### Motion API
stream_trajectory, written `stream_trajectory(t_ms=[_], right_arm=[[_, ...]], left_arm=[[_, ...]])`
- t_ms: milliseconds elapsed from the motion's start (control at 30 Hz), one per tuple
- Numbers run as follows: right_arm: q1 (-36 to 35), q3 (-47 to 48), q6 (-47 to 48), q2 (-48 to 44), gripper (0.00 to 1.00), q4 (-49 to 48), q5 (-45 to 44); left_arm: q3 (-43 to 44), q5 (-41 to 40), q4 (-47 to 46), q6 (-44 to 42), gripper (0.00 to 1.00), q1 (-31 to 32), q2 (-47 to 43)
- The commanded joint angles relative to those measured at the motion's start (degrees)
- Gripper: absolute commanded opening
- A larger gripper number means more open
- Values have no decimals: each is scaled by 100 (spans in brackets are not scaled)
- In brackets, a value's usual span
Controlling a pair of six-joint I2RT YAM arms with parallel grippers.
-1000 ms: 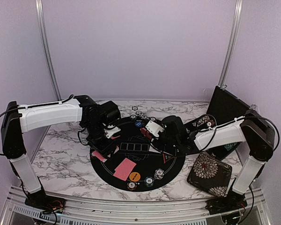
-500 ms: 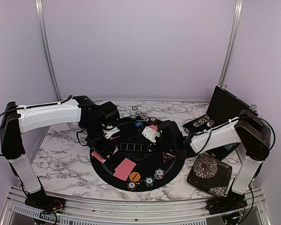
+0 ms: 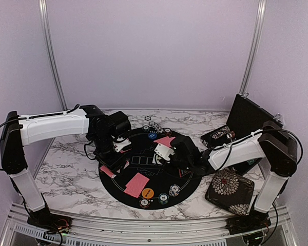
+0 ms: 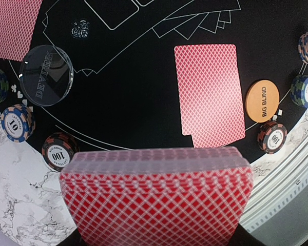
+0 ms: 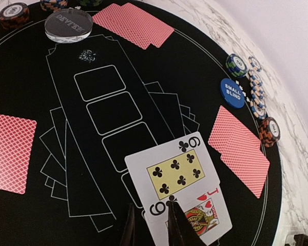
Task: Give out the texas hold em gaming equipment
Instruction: Flop the poker card in the community card area, then pick up the poker card from the face-down deck piles.
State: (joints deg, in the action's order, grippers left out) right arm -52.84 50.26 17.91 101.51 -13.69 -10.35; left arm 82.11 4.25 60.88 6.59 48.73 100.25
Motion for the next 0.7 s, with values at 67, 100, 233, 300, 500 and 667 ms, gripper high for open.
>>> stream_trajectory(t_ms=[67, 100, 233, 300, 500, 667], right_arm=[[-28, 91, -823, -506, 26, 443, 401], [1, 177, -969, -550, 28, 537, 484], [249, 524, -1712, -669, 36, 1011, 1138], [419, 648, -2312, -740, 39, 1171, 1665], [843, 440, -4058, -1095, 53, 646, 3510], [915, 404, -5312, -958, 56, 207, 4454]], left_arm=[[16, 73, -24, -52, 45, -18, -141], [16, 76, -24, -53, 45, -20, -139], [41, 77, -24, -54, 45, -16, -128], [67, 76, -24, -53, 45, -13, -112], [88, 85, -24, -51, 45, 4, -90], [172, 85, -28, -53, 45, 49, -42]])
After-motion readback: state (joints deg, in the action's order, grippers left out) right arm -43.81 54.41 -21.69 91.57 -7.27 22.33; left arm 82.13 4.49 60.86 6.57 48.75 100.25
